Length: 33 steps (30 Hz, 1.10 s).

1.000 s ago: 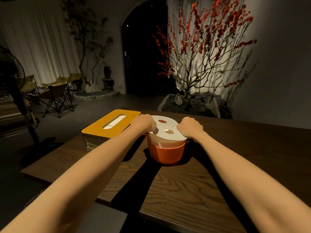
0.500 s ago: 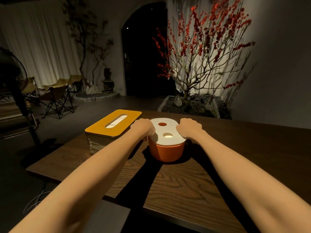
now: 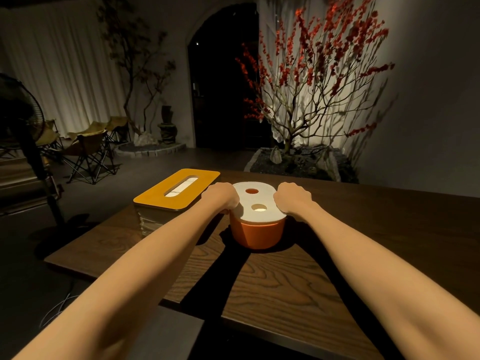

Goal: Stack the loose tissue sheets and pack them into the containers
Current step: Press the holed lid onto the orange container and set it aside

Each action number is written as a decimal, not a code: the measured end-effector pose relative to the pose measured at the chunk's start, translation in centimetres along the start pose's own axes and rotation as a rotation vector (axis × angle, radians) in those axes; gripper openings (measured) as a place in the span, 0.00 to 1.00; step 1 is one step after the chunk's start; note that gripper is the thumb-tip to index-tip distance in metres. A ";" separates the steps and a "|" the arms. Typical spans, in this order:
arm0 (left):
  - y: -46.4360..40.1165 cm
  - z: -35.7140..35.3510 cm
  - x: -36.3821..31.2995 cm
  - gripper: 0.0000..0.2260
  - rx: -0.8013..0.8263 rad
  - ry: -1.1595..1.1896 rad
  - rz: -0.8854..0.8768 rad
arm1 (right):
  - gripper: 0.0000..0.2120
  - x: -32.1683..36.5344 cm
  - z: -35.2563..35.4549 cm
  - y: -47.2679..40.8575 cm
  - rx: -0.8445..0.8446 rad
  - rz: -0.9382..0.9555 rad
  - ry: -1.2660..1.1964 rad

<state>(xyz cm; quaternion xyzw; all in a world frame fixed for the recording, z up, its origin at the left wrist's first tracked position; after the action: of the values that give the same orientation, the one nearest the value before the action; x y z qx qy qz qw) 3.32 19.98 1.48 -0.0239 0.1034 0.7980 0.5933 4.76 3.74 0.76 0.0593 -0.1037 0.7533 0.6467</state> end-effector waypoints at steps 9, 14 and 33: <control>0.6 -0.2 0.5 0.14 0.036 0.033 0.004 | 0.08 0.1 -0.2 0.4 -0.009 0.013 0.038; 0.9 -1.3 0.2 0.16 -0.131 -0.034 -0.003 | 0.10 0.2 -0.5 0.0 -0.005 0.007 0.091; -3.7 -3.3 -0.7 0.19 -0.026 0.005 -0.337 | 0.20 1.2 -2.2 -4.1 0.111 0.339 0.007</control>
<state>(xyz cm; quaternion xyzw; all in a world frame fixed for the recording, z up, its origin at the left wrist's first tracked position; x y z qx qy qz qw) 6.78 19.72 -2.13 -0.0507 0.0889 0.6885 0.7180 8.70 5.97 -0.83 0.0738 -0.0683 0.8564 0.5065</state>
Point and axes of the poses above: each hand's wrist, its own y-axis away from the middle knuckle, its own z-axis out of the back of the hand, x = y × z, the point moved 1 cm from there along -y, towards the middle knuckle, and after that the axes turned 3 degrees about x, right-handed, at the moved point
